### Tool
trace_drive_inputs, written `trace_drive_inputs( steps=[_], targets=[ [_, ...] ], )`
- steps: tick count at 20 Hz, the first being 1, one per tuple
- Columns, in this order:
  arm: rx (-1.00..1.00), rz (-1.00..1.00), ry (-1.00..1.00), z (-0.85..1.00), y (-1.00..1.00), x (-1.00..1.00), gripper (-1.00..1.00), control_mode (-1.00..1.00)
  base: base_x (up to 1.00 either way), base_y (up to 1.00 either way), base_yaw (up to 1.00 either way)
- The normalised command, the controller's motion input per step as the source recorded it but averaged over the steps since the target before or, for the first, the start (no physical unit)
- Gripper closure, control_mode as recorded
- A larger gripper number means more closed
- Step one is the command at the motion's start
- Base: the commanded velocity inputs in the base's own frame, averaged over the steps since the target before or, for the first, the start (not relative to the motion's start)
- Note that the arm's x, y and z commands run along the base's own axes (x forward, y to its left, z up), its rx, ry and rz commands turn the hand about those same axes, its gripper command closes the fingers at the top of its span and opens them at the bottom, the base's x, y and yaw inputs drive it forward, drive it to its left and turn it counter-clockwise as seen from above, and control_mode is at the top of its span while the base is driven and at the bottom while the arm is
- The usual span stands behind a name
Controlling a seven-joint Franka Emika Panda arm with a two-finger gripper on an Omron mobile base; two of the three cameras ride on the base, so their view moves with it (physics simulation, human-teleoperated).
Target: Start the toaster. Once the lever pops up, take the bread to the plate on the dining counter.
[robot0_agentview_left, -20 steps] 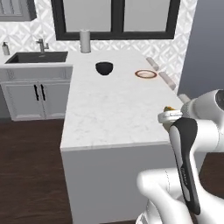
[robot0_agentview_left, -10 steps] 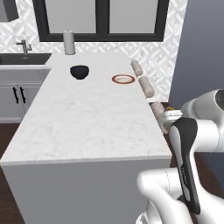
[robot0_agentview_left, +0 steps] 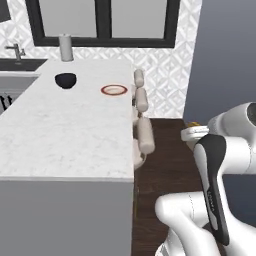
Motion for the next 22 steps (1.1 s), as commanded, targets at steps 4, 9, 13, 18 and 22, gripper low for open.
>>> trace_drive_inputs(
  steps=[4,9,13,18,22],
  targets=[
    [0.00,0.00,0.00,0.00,0.00,0.00,1.00,1.00,0.21,-1.00,0.36],
    [0.00,0.00,0.00,0.00,0.00,0.00,1.00,1.00,0.28,-0.89,0.48],
    [0.00,0.00,0.00,0.00,0.00,0.00,1.00,1.00,0.26,-0.77,0.54],
    [0.00,0.00,0.00,0.00,0.00,0.00,1.00,1.00,0.33,-0.79,0.53],
    [0.00,0.00,0.00,0.00,0.00,0.00,1.00,1.00,0.36,-0.87,0.49]
  ],
)
